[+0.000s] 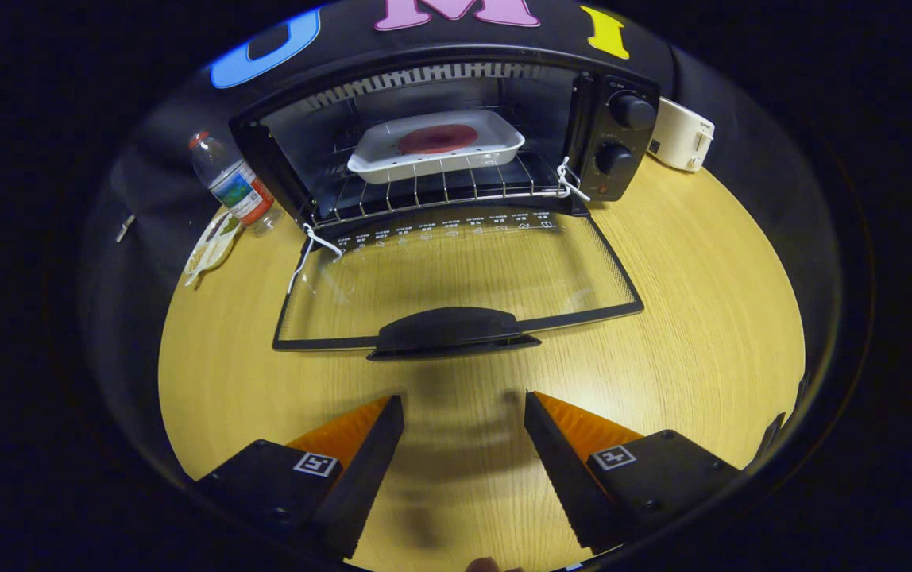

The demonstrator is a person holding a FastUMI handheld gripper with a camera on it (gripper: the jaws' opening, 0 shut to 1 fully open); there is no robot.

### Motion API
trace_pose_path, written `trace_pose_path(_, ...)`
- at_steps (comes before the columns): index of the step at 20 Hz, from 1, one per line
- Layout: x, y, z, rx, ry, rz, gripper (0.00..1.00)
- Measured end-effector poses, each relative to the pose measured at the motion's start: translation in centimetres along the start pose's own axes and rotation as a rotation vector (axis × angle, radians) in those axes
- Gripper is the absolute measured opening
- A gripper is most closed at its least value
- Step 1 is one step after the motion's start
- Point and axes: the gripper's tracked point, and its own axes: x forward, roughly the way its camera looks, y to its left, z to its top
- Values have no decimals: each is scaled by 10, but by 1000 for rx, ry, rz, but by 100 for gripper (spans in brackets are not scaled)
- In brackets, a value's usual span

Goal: Open the toaster oven, put the food inside, and close the toaster oven door.

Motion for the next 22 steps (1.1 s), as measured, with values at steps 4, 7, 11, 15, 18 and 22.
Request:
trace_pose_path(4, 15, 5, 10, -29, 12, -5, 99)
trace_pose_path(7, 21, 5, 17, -48, 37, -24, 99)
trace_pose_path(11, 22, 6, 17, -44, 54, -26, 99)
trace_pose_path(15, 9, 6, 23, -39, 12, -16, 99)
trace_pose_path(18, -5, 7, 28, -54, -29, -1, 99)
trace_pose_path(22, -24, 6, 45, -80, -134, 10, 99)
